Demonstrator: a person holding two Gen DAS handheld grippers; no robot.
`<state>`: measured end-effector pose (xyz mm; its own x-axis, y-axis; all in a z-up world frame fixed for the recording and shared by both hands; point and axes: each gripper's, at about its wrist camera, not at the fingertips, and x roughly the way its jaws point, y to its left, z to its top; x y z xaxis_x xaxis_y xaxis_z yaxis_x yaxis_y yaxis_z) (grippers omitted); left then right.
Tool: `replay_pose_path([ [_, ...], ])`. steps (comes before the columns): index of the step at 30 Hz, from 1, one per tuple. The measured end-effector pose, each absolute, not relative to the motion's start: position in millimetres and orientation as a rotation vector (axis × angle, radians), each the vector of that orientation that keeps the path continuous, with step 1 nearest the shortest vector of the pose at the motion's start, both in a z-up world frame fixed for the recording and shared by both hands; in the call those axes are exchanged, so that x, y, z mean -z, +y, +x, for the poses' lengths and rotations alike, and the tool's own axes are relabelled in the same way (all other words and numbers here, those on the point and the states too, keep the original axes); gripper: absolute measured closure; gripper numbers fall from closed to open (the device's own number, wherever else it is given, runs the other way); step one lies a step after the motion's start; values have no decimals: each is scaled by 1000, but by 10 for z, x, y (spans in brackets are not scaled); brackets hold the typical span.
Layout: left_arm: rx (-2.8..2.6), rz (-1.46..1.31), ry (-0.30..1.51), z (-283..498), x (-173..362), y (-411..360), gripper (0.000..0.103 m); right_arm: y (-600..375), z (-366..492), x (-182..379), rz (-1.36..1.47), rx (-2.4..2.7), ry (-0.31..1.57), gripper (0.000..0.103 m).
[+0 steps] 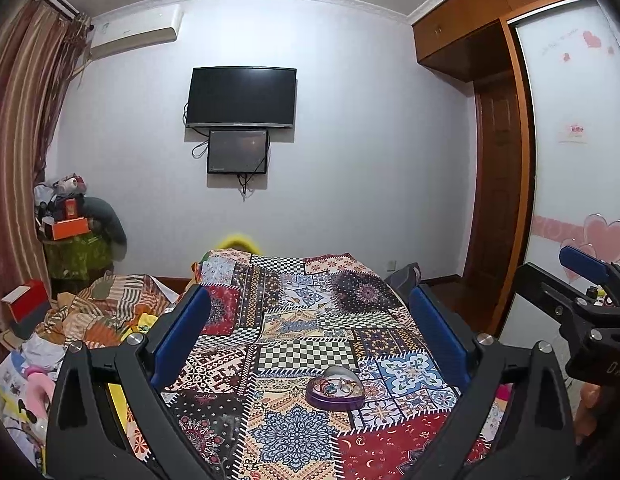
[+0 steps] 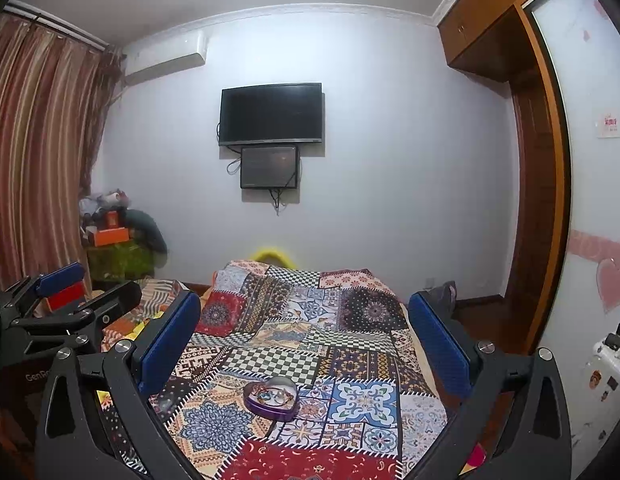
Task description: Organize jewelry
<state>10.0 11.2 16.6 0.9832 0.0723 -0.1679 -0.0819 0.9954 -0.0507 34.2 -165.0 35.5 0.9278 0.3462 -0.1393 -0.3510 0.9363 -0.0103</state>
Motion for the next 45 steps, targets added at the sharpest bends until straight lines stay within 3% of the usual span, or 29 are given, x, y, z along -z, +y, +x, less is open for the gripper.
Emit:
replay_pose_path([
  [45, -39, -83, 202, 140, -155, 158, 1, -1705, 396, -360, -10, -353, 173, 0],
])
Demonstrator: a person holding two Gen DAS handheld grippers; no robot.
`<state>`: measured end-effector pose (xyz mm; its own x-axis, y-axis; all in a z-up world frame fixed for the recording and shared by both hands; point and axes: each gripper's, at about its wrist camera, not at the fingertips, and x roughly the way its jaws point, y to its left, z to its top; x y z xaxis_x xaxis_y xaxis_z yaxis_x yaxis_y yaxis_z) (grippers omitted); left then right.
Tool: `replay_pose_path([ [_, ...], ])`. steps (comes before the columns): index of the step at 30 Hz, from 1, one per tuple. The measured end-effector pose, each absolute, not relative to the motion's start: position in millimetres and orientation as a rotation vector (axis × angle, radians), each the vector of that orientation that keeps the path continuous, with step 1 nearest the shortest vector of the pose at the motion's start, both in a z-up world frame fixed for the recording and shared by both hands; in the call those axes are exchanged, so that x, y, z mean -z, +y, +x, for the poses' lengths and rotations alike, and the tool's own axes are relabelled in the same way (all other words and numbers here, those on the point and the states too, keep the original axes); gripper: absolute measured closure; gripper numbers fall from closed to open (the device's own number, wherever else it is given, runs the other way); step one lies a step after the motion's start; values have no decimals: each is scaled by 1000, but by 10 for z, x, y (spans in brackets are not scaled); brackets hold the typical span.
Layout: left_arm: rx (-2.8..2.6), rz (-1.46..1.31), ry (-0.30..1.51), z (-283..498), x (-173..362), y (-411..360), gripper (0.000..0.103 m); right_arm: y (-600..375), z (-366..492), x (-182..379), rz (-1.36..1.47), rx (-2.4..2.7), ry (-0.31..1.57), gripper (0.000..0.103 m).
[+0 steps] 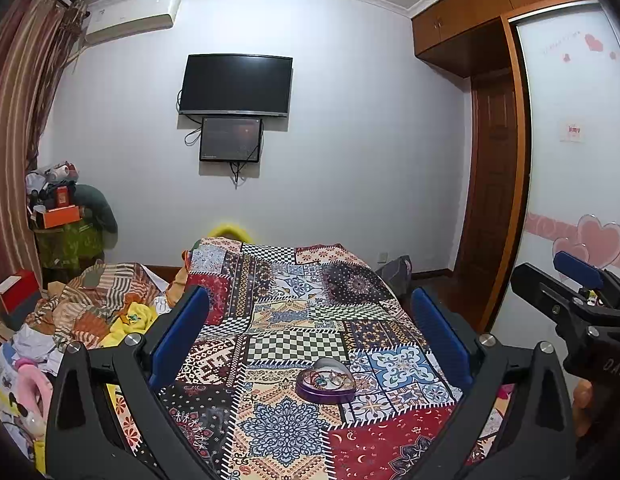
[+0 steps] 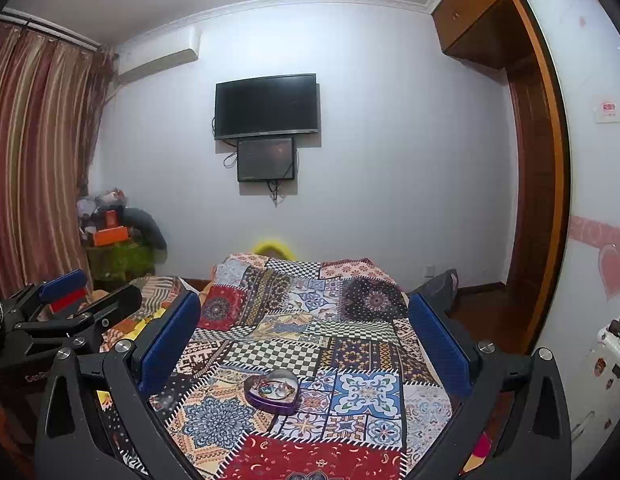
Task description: Organize jewelry
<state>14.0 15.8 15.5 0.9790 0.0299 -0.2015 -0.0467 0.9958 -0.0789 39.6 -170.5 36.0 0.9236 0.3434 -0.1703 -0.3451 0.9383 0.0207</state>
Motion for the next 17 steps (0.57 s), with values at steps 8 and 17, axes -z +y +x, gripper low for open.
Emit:
replay_pose_path([
  [8, -36, -79, 207, 160, -132, 153, 1, -1723, 444, -341, 1, -351, 187, 0],
  [17, -36, -83, 225, 266, -67, 166, 1, -1726, 512, -315, 6, -350, 201, 0],
])
